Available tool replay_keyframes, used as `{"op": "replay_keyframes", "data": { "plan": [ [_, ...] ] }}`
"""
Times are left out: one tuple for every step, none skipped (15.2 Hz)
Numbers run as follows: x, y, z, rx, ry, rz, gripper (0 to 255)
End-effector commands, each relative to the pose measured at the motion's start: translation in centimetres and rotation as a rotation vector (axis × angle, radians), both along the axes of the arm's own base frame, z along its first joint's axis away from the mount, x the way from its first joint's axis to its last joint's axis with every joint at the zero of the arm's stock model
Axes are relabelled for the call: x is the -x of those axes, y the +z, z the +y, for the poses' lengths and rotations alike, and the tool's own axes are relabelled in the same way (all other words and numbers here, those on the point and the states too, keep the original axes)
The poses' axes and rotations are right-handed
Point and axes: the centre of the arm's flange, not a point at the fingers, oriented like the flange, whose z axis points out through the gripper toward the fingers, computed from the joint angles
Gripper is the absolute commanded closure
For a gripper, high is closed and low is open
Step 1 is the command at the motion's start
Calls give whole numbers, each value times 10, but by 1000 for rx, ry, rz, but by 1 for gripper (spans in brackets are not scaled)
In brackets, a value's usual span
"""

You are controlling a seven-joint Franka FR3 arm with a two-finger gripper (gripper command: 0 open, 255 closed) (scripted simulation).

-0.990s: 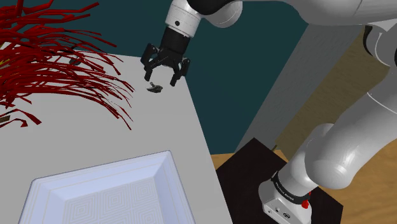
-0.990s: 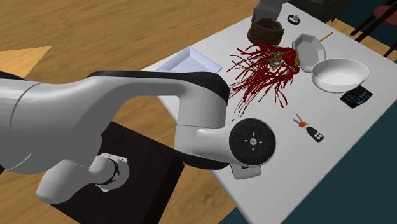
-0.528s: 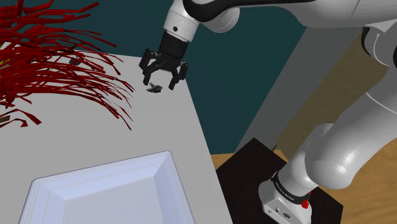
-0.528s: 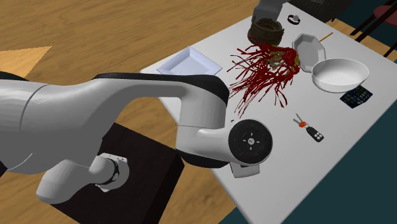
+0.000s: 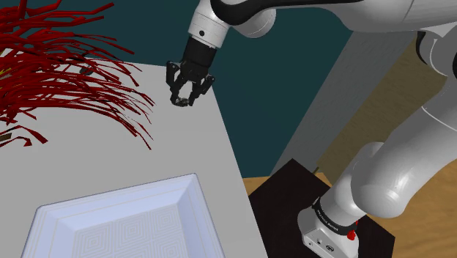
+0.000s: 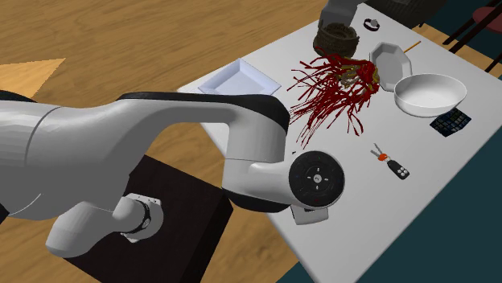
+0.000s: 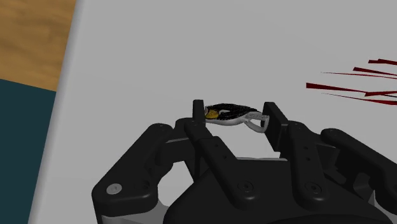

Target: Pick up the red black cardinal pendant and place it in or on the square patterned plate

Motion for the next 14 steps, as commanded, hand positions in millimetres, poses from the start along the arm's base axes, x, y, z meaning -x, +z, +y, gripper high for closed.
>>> {"op": "replay_keyframes", "data": {
  "plan": [
    [0,0,0,0,0,0,255],
    [0,0,0,0,0,0,255],
    [0,0,0,0,0,0,255],
    [0,0,0,0,0,0,255],
    [0,5,0,0,0,0,255],
    [0,10,0,0,0,0,255],
    [0,16,0,0,0,0,255],
    [0,21,0,0,0,0,255],
    [0,26,0,0,0,0,255],
    [0,31,0,0,0,0,255],
    [0,37,0,0,0,0,255],
    [0,42,0,0,0,0,255],
    [0,47,0,0,0,0,255],
    [0,53,0,0,0,0,255]
  ]
}}
